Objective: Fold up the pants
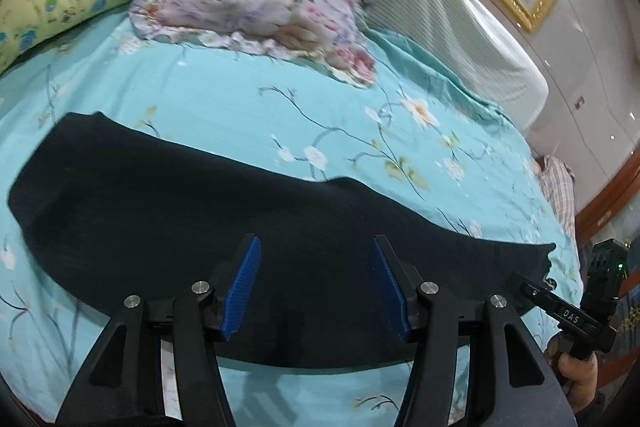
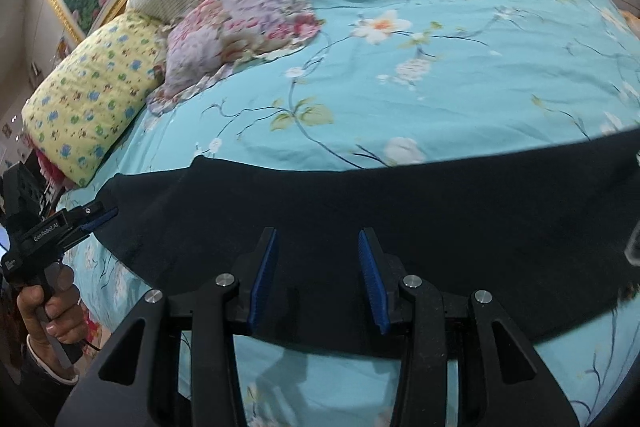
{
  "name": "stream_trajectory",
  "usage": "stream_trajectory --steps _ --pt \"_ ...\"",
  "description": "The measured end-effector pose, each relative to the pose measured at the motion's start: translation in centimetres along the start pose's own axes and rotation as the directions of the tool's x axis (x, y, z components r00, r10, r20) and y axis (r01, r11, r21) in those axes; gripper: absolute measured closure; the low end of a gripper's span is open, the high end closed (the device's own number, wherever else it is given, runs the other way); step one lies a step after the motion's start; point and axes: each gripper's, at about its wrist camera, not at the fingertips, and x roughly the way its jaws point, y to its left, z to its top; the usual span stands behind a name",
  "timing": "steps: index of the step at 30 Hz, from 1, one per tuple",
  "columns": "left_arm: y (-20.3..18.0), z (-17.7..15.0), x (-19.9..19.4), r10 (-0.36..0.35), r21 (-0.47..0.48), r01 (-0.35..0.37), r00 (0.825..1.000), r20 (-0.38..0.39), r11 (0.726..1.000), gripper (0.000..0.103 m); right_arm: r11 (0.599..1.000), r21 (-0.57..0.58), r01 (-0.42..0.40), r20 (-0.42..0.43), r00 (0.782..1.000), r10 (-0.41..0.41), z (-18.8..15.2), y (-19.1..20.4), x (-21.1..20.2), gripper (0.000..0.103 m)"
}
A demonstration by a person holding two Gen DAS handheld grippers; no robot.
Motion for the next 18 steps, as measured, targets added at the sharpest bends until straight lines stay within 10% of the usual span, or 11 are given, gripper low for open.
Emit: stream_trajectory --steps 18 --pt "-9.4 -0.7 3.7 -0.086 0.198 0.108 0.989 -0.117 0.974 0.040 0.981 0.181 0.066 0.090 0.992 -0.084 -3.5 -7.4 -6.0 0.056"
